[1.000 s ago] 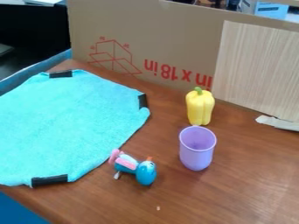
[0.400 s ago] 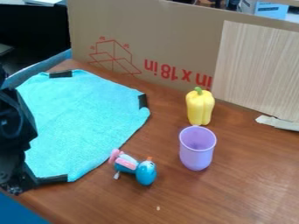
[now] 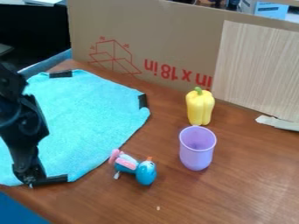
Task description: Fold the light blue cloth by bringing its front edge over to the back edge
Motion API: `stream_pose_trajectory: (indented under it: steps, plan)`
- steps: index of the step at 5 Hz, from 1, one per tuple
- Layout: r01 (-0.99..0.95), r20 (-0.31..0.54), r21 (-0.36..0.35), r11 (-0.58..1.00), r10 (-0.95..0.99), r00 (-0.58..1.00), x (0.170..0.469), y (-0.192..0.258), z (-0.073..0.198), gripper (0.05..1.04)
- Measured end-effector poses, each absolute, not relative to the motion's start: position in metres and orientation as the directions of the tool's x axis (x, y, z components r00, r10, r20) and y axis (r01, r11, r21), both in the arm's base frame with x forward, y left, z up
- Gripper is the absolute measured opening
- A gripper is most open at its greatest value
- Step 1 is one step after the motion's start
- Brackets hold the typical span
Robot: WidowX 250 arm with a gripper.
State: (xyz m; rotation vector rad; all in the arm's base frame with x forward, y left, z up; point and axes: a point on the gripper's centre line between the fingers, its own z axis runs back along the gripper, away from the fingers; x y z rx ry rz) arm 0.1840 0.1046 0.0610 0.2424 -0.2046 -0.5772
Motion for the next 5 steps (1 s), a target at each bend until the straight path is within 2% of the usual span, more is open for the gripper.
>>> stream_pose_trajectory:
  steps: [2, 5]
  plan:
    - [0.514, 0.145, 0.335, 0.790, -0.582, 0.800, 0.191, 0.110, 0.052, 1.000]
    - [0.512, 0.144, 0.320, 0.797, -0.575, 0.806, 0.182, 0.103, 0.041, 1.000]
